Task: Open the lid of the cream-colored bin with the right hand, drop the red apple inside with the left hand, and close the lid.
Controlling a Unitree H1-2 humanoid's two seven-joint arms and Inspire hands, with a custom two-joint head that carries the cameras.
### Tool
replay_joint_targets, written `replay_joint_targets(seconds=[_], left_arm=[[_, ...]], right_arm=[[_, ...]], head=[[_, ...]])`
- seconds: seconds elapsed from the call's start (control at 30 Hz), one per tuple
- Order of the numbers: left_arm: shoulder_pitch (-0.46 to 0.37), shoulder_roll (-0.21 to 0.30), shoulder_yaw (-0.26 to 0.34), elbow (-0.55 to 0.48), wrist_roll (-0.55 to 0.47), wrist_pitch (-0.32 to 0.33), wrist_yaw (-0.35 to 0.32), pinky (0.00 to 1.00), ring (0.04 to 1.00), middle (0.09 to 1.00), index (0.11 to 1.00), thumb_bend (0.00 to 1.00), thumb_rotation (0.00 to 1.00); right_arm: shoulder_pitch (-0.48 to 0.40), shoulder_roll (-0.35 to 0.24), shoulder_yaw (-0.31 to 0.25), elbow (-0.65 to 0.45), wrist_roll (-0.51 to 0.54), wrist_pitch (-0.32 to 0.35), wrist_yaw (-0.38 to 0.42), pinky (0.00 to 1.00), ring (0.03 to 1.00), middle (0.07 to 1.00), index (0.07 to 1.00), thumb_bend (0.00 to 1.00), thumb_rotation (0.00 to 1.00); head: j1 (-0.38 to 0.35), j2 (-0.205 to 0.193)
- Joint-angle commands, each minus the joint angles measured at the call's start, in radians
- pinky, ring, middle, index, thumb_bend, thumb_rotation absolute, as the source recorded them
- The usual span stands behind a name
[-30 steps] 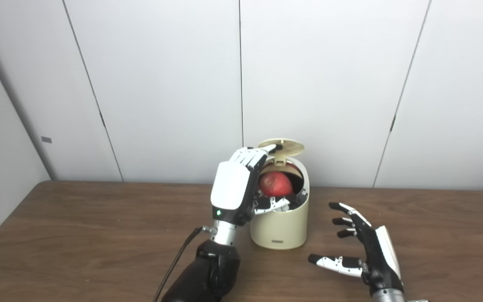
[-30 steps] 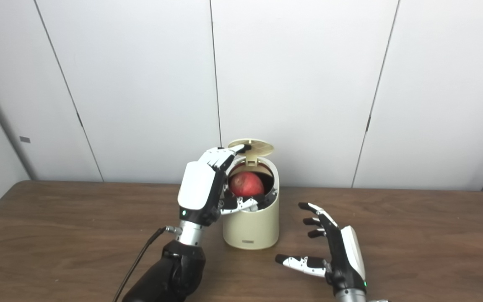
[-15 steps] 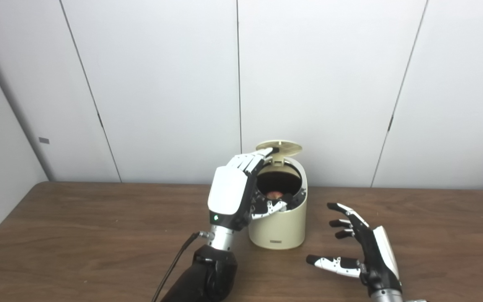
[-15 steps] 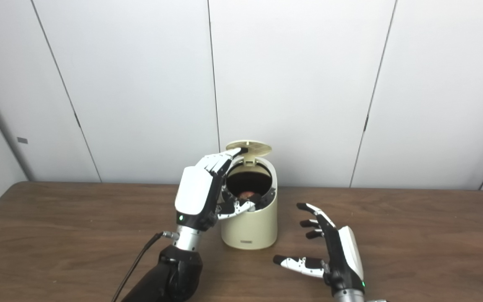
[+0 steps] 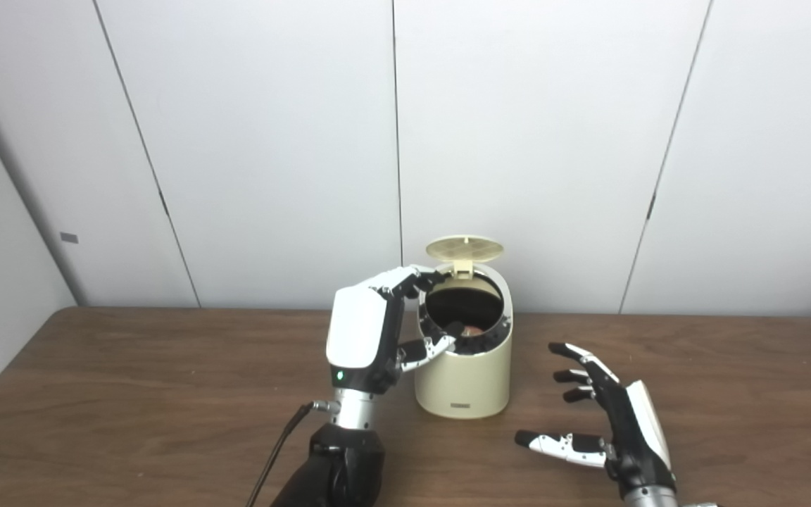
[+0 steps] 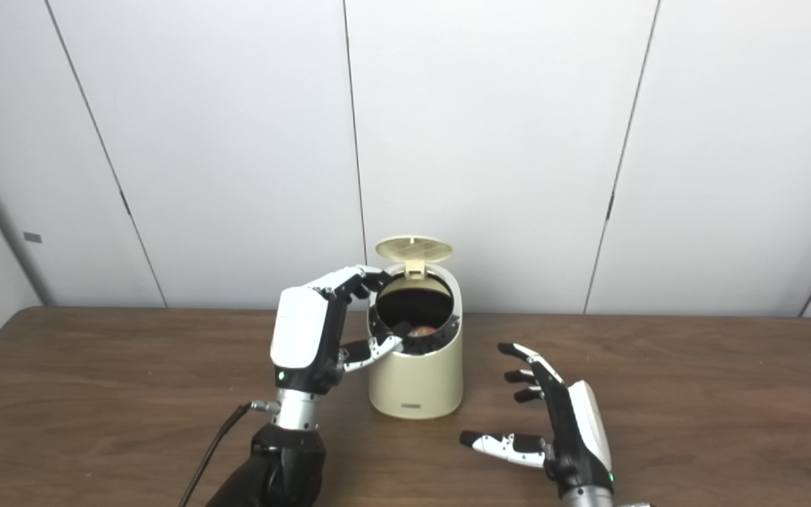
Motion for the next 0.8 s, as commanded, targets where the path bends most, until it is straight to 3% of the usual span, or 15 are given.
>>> replay_joint_targets(seconds=[0.0, 0.23, 0.43, 0.6, 0.77], left_arm=[[-0.025, 0.018, 0.017, -0.023, 0.000, -0.004, 0.026, 0.46, 0.548, 0.580, 0.507, 0.54, 0.05], [-0.013, 0.031, 0.047, -0.027, -0.016, -0.028, 0.065, 0.44, 0.527, 0.559, 0.493, 0.51, 0.05], [0.032, 0.033, 0.095, -0.093, -0.087, -0.060, 0.049, 0.45, 0.533, 0.566, 0.493, 0.52, 0.05], [0.090, 0.018, 0.160, -0.187, -0.294, -0.096, -0.099, 0.51, 0.573, 0.609, 0.495, 0.51, 0.05], [0.178, 0.026, 0.213, -0.321, -0.588, -0.062, -0.344, 0.54, 0.634, 0.685, 0.498, 0.51, 0.05]], right_arm=[[-0.037, -0.003, 0.002, -0.017, 0.005, -0.049, -0.003, 0.59, 0.705, 0.832, 0.783, 0.77, 0.12], [-0.039, -0.009, 0.004, 0.004, 0.018, -0.077, 0.000, 0.62, 0.717, 0.834, 0.779, 0.76, 0.08], [-0.037, -0.011, 0.003, 0.006, 0.021, -0.078, 0.003, 0.62, 0.721, 0.833, 0.778, 0.75, 0.05], [-0.035, -0.015, 0.002, 0.000, 0.026, -0.072, 0.010, 0.62, 0.723, 0.828, 0.776, 0.76, 0.06], [-0.032, -0.023, -0.003, -0.003, 0.031, -0.073, 0.020, 0.62, 0.717, 0.834, 0.782, 0.75, 0.03]], head=[[0.000, 0.000], [0.009, -0.002], [0.014, 0.001], [0.019, 0.003], [0.028, 0.008]])
